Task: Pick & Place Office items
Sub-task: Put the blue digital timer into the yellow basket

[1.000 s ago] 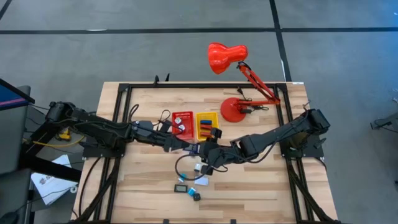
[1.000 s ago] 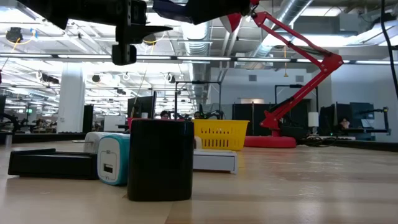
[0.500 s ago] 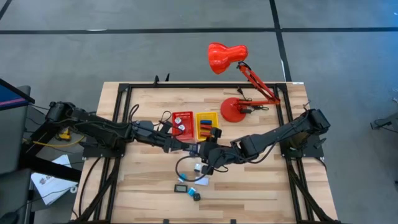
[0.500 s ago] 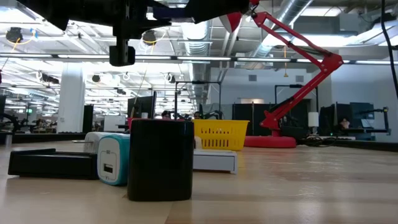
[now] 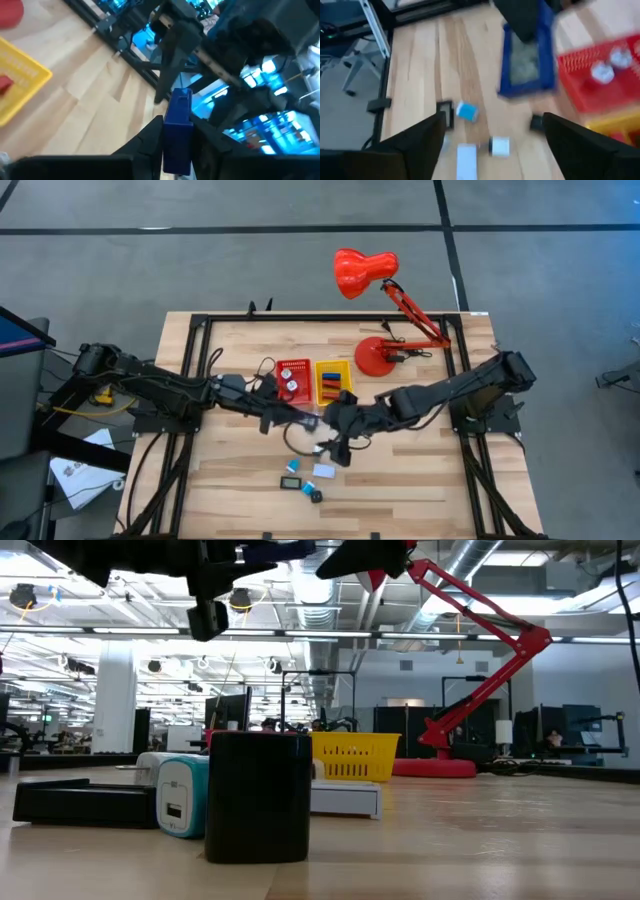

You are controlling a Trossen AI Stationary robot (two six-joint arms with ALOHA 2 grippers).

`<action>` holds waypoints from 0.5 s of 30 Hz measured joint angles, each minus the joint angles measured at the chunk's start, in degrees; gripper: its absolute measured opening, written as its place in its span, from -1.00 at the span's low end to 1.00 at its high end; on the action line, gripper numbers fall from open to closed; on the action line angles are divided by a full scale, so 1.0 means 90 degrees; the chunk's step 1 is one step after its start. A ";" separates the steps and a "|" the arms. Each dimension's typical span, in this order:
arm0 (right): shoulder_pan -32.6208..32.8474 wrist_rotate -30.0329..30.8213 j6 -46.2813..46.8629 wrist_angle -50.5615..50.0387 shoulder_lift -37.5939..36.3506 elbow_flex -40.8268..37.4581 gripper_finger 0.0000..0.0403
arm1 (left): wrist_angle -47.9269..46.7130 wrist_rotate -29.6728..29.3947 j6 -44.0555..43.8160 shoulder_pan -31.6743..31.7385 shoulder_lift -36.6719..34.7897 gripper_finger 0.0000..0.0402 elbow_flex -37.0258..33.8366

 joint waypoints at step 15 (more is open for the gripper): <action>-0.0799 -0.1117 0.1513 0.0231 -0.0311 0.0000 0.68 | 0.0362 -0.0028 0.1123 -0.0005 -0.0015 -0.62 0.0002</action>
